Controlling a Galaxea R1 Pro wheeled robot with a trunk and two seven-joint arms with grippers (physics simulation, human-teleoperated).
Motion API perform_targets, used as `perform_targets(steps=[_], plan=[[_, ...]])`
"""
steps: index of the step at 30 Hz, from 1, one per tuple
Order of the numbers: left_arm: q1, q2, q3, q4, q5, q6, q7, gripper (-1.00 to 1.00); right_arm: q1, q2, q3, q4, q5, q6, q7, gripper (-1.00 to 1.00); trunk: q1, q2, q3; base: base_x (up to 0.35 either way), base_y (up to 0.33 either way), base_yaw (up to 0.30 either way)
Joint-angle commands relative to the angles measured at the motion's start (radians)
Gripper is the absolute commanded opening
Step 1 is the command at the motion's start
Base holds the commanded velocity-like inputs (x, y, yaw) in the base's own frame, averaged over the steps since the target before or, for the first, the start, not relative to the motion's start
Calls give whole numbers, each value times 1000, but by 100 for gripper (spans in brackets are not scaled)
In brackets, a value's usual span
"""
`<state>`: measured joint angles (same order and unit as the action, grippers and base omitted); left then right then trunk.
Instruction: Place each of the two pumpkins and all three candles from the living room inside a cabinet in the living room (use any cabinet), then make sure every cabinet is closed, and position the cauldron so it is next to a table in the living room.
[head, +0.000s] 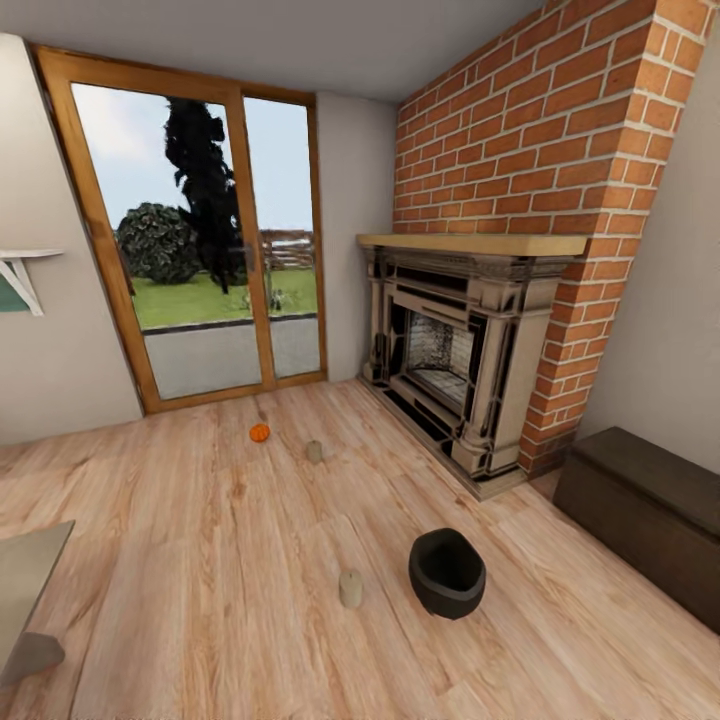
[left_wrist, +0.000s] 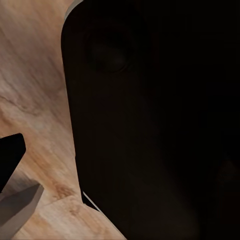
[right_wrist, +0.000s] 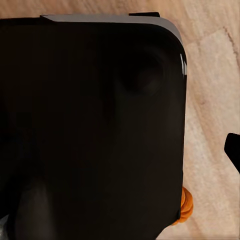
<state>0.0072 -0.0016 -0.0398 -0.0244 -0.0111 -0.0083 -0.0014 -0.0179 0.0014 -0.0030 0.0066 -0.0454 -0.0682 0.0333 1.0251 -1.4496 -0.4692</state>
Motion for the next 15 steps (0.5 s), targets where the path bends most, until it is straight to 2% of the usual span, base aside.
perform_targets(steps=[1,9,15], plan=[[0,0,-4,-2,-1,-1,0,100,-1,0,0,1,-5,-4,3,100,0,0,-1,-26,-2,94],[0,3,-3,-2,-1,-1,0,100,-1,0,0,0,-4,-5,3,100,0,0,-1,-157,12,237],[0,4,-4,-2,0,-1,0,100,-1,0,0,0,-4,-5,3,100,0,0,-1,-63,60,202]])
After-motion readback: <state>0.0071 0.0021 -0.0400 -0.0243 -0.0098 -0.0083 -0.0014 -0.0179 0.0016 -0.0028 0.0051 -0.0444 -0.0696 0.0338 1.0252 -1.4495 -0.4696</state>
